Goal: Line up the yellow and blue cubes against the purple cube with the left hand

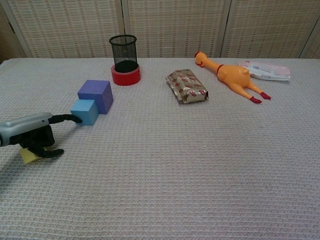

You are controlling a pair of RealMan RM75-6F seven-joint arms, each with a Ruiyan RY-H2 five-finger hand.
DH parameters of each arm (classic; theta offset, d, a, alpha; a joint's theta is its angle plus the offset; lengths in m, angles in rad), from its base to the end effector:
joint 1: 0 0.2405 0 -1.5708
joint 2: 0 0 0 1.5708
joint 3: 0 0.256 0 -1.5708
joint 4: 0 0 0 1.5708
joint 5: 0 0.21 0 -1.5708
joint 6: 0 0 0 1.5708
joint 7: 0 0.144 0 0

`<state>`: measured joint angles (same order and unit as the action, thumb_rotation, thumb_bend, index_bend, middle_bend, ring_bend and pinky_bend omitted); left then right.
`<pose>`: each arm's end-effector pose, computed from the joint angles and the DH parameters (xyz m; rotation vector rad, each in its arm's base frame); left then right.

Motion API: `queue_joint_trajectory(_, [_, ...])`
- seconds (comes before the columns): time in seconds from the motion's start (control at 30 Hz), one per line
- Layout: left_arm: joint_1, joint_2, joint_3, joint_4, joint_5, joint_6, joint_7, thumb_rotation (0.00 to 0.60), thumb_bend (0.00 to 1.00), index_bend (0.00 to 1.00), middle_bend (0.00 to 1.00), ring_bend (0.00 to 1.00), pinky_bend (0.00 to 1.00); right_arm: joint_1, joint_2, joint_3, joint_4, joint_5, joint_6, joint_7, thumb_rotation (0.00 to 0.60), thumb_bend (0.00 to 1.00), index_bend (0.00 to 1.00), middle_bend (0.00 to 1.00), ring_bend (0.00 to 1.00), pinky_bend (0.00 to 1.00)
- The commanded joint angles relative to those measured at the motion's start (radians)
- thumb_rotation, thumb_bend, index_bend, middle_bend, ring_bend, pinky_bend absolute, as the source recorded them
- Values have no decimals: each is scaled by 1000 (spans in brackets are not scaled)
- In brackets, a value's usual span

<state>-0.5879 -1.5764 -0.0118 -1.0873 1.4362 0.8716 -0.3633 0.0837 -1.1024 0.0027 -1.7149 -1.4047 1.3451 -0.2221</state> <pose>-0.2775 0.3199 -0.0216 -1.8144 -1.3181 -0.8621 -0.3147 -0.1660 0.1342 1.4794 -0.9790 0.6449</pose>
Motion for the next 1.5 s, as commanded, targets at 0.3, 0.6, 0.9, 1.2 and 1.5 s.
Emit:
queue_joint_trajectory(0.3, [6, -3, 3, 7, 2, 11, -5, 600, 399, 96, 1000, 1000, 1000, 1, -2, 1, 0, 2, 0, -4, 600, 101, 0, 0, 0, 0])
queue_joint_trajectory(0.6, [43, 47, 23, -92, 22, 74, 14, 600, 397, 117, 1000, 1000, 1000, -2, 0, -7, -2, -23, 9, 7, 600, 101, 0, 0, 0, 0])
queue_joint_trajectory(0.9, [94, 121, 42, -217, 46, 167, 58, 600, 397, 124, 1000, 1000, 1000, -4, 3, -14, -4, -41, 12, 13, 600, 101, 0, 0, 0, 0])
queue_joint_trajectory(1.2, [151, 177, 62, -289, 64, 250, 94, 600, 397, 139, 1000, 1000, 1000, -2, 4, -20, -9, -52, 8, 12, 600, 101, 0, 0, 0, 0])
queue_joint_trajectory(1.5, [208, 194, 107, -276, 71, 275, 137, 600, 397, 256, 1000, 1000, 1000, -2, 2, -21, -8, -52, 4, 7, 600, 101, 0, 0, 0, 0])
